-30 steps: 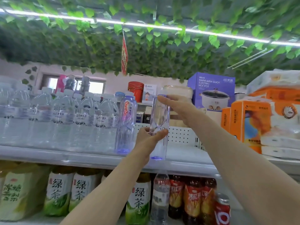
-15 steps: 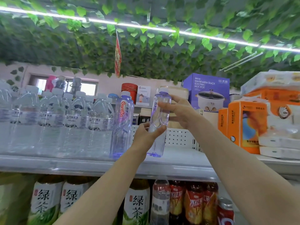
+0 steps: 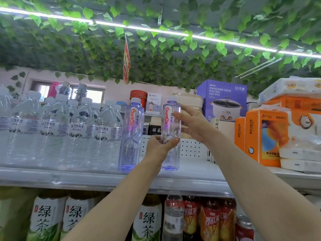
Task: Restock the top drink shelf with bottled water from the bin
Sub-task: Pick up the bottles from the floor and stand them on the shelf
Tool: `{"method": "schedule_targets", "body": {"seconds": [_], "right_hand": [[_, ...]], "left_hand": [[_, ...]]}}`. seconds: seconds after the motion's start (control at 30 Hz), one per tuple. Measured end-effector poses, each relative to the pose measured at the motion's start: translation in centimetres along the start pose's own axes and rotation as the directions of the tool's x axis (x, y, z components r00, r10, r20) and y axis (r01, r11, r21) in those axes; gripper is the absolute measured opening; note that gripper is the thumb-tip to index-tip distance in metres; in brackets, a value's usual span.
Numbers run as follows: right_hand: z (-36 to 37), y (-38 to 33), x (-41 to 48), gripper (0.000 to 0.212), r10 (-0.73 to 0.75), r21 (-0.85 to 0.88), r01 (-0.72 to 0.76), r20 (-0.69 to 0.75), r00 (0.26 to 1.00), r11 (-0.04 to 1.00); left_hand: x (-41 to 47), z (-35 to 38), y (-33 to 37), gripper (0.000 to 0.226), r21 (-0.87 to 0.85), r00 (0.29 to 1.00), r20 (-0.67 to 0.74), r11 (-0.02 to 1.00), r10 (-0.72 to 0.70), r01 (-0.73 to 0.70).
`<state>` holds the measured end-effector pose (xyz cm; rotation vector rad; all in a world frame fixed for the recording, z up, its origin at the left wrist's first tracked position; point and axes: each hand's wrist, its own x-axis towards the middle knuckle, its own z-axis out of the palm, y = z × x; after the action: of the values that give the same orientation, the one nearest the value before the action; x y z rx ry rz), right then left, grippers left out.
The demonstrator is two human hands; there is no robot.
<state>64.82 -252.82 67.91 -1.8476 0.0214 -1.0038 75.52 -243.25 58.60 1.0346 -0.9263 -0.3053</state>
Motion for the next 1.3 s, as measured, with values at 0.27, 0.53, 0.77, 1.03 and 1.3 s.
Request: {"method": "schedule_targets", "body": {"seconds": [0.27,0.53,0.77,1.03,1.3], "right_hand": [[1.0,0.7,1.5,0.089,0.032,-0.096,-0.044,-0.127,0.991,0.994],[1.6,1.8,4.0,0.074,0.063,-0.03,-0.067,-0.123,0.99,0.997],[2.7,3.7,5.7,0.059,0.083,0.013,-0.082,-0.097,0.992,0.997],[3.1,4.7,6.3,0.065,0.101,-0.02,-0.103,-0.073,0.992,0.994],[3.4,4.6,6.1,0.075,0.092,-0.027,-0.094,-0.063,0.994,0.995]], "left_hand": [[0.9,-0.7,-1.5,0.062,0.067,0.996,-0.082,0.997,0.041,-0.035],[1.8,-1.0,-2.5,0.077,0.003,0.993,-0.092,0.998,0.069,-0.069],[1.6,-0.8,-2.6,0.084,0.037,0.981,-0.139,0.991,0.133,-0.129],[2.2,-0.8,-3.0,0.092,0.046,0.973,-0.196,0.992,0.123,-0.116],[2.3,-0.6,-3.0,0.097,0.085,0.962,-0.231,0.988,0.147,-0.131]]}}
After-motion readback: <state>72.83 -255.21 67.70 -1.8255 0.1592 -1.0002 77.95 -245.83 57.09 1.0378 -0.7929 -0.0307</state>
